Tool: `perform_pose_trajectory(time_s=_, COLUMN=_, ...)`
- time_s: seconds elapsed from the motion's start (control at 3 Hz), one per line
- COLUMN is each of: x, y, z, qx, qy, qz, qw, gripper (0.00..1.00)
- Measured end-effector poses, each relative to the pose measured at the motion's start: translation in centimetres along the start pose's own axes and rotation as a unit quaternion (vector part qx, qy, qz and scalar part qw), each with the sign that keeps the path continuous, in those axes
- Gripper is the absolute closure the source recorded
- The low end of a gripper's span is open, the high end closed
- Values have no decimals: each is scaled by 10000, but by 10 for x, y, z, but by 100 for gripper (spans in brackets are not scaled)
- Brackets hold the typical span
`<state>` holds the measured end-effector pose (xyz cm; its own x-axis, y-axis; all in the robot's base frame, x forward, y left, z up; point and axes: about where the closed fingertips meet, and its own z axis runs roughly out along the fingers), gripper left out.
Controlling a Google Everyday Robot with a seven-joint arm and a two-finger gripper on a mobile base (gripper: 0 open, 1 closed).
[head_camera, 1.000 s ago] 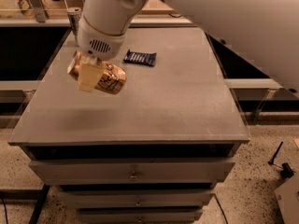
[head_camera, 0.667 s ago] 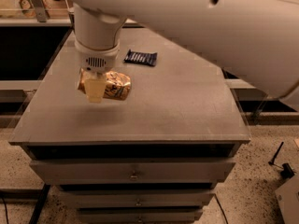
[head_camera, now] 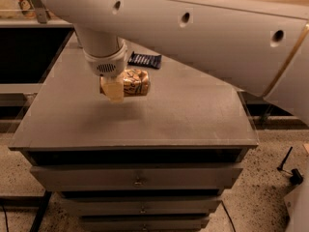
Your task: Knock orange can over
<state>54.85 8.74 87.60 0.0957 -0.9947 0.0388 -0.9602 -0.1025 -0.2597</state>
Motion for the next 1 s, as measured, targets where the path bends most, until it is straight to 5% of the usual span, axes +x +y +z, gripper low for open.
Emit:
perform_pose_trajectory(time_s=0.67, x=7, y=-4, z=5, qx=-216, qy=-34, qz=-215, qw=9995, gripper=13)
perform_pose_trajectory(time_s=1.0, x=7, y=-5, z=4, qx=-200, qy=-44, qz=-212, qw=9996, gripper=0)
